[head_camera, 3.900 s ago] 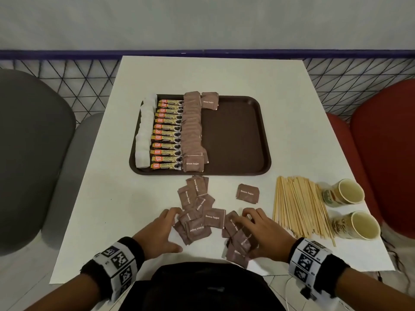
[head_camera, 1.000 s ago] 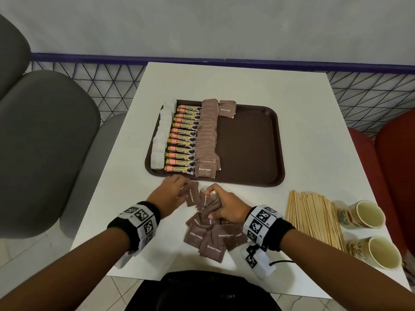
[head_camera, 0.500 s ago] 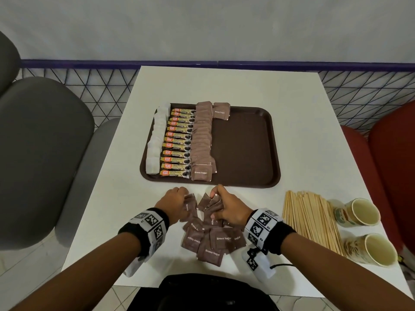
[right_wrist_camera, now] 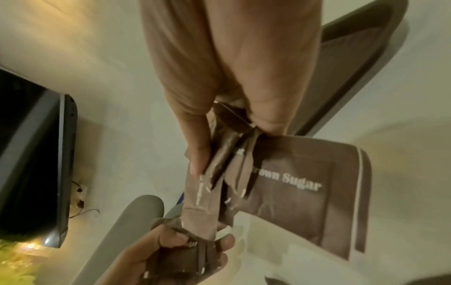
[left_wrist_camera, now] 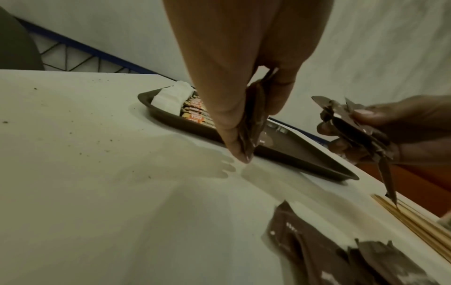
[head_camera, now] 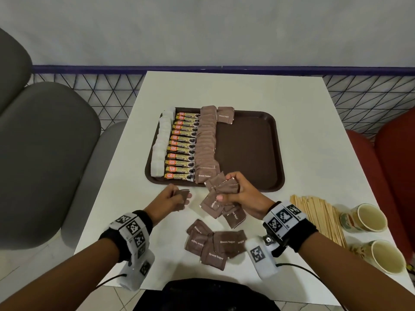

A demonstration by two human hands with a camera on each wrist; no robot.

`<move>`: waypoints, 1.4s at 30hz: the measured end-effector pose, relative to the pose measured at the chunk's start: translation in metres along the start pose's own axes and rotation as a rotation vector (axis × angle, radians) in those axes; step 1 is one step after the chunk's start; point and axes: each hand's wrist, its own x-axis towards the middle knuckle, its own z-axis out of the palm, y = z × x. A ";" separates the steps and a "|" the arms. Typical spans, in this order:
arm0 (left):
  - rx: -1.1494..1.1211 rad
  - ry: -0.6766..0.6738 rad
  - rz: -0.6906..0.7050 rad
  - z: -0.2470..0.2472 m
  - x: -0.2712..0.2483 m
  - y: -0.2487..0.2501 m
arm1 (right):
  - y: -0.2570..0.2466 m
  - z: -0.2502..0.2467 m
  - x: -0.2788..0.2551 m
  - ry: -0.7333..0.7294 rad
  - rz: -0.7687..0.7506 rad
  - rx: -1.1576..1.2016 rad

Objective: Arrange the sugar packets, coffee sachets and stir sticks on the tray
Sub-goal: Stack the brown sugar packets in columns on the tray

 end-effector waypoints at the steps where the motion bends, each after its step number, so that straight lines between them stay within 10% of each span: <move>1: -0.071 -0.009 -0.021 0.000 -0.002 0.005 | -0.001 0.002 0.001 0.000 0.001 0.038; 21: -0.823 -0.330 -0.176 0.024 -0.028 0.028 | 0.001 0.068 0.017 0.036 -0.165 0.128; 33: -0.823 -0.265 -0.106 0.024 -0.023 0.035 | -0.003 0.058 0.010 0.146 -0.303 -0.382; 42: -0.760 -0.277 -0.105 0.029 -0.022 0.039 | -0.003 0.053 0.013 -0.006 -0.249 -0.224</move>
